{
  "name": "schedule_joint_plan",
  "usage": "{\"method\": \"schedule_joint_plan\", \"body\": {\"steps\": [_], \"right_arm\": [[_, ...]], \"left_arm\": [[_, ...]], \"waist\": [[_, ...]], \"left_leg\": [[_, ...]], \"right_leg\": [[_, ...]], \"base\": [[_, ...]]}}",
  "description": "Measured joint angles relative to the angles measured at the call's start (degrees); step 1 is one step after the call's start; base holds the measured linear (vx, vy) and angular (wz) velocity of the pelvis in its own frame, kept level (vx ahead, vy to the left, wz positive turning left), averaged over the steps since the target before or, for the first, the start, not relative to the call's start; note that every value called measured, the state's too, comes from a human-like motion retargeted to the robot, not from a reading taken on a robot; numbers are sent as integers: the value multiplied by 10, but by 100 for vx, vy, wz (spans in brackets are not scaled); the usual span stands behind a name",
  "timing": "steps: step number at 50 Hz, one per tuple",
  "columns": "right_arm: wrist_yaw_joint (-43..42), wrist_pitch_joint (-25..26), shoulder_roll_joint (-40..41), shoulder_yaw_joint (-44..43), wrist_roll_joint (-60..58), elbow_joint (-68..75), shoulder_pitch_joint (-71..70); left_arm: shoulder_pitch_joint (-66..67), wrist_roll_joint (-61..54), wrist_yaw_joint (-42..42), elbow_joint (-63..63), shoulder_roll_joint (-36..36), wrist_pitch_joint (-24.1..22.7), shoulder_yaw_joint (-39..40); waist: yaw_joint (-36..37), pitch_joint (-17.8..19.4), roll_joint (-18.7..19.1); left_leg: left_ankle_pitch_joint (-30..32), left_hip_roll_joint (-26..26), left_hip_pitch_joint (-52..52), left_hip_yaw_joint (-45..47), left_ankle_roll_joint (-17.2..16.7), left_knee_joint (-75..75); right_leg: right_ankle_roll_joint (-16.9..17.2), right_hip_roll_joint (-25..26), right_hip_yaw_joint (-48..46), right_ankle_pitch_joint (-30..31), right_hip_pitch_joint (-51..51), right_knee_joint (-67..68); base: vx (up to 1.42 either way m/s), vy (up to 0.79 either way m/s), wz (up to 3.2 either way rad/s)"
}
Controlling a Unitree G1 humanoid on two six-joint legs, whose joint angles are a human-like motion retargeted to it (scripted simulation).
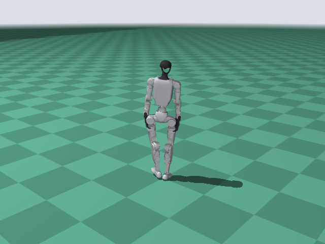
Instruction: In place motions
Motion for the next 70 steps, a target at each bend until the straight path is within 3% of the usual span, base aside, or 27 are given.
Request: {"method": "schedule_joint_plan", "body": {"steps": [9,26,30,41,53,57,63,70], "right_arm": [[3,0,-5,1,-16,7,8],[-19,12,-17,-33,16,28,10],[-18,14,-16,-35,11,29,9],[-15,17,-10,-27,9,30,13],[-10,14,-8,-21,8,22,10],[-10,16,-8,-18,14,27,9],[-10,17,-9,-17,28,35,10],[-13,13,-13,-22,30,39,18]], "left_arm": [[2,9,3,5,0,-1,-5],[3,7,3,4,3,1,-5],[0,6,1,4,2,1,-7],[-1,6,2,-4,5,0,-5],[9,-2,6,2,4,0,3],[10,-6,7,-6,4,1,7],[-3,-3,11,-15,11,0,4],[-14,-13,23,-12,11,0,5]], "waist": [[-17,-3,2],[54,-7,2],[1,-6,5],[13,-4,1],[-63,-3,2],[-47,0,3],[43,18,-2],[54,27,-11]], "left_leg": [[2,-4,10,-16,0,-6],[8,15,14,67,-6,-8],[16,5,8,12,2,-6],[22,7,0,5,6,0],[35,-1,-4,-92,2,7],[38,2,-14,-91,4,14],[49,18,-35,-42,15,31],[86,14,-88,-91,27,64]], "right_leg": [[1,-1,-14,-5,3,1],[2,14,70,-12,-2,8],[-6,11,15,-6,-2,2],[-12,16,12,-8,2,-1],[-10,-5,-85,-16,10,-3],[-14,1,-82,-21,13,-3],[-24,12,-44,-37,20,9],[-26,2,-116,-51,35,7]], "base": [[0,-1,7],[1,-1,-44],[1,-2,97],[0,-1,10],[-2,-1,75],[-2,0,-6],[-8,-1,-46],[-16,-4,120]]}}
